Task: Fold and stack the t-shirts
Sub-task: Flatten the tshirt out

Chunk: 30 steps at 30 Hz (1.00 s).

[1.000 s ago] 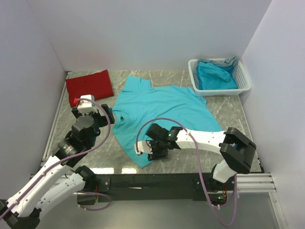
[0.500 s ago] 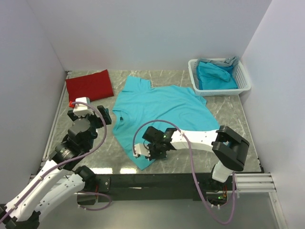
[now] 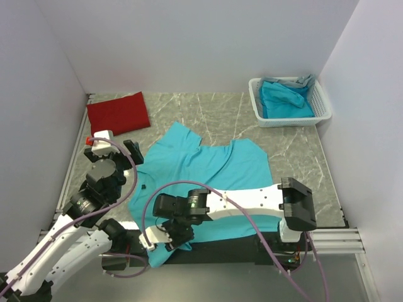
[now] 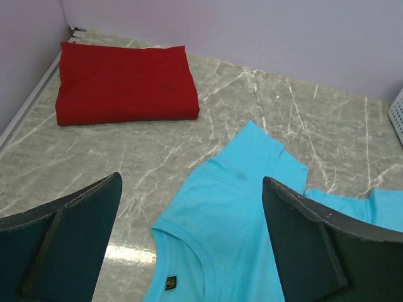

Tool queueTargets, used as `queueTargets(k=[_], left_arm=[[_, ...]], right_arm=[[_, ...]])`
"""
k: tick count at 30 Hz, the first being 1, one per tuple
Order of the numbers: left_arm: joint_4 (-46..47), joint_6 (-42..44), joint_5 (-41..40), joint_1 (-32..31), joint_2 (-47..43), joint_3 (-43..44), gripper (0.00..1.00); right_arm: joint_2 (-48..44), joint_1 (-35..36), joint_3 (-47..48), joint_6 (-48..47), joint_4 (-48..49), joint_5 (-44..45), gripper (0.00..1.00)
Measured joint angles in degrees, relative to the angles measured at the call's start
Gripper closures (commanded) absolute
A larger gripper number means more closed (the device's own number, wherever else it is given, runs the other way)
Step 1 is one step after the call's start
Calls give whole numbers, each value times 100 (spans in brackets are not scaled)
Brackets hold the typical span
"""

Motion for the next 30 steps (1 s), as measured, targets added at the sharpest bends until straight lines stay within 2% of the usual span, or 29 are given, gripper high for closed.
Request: queueTargets(k=[2, 6, 9, 12, 16, 19, 22, 25, 30], left_arm=[[2, 2, -13, 0, -22, -9, 1], [13, 4, -13, 0, -7, -9, 1], [22, 44, 28, 0, 9, -11, 1], [46, 83, 136, 0, 48, -9, 1], [101, 105, 413, 26, 260, -9, 2], [98, 129, 643, 33, 446, -9, 2], [92, 133, 811, 37, 586, -9, 2], [92, 153, 953, 37, 649, -9, 2], [92, 177, 1106, 37, 697, -9, 2]], right_arm=[[63, -122, -22, 7, -186, 26, 32], [-39, -734, -236, -118, -439, 11, 32], [-382, -1574, -570, -186, -531, -42, 33], [-918, -2750, -922, -92, -457, -87, 37], [-1475, -4671, -1217, 468, 87, -157, 42], [-1541, -6177, -1375, 1086, 645, -136, 45], [-1480, -7281, -1572, 1613, 1051, 146, 46], [-1331, -7890, -1805, 1932, 1309, 479, 46], [-678, -8406, -1784, 2179, 1364, 802, 46]])
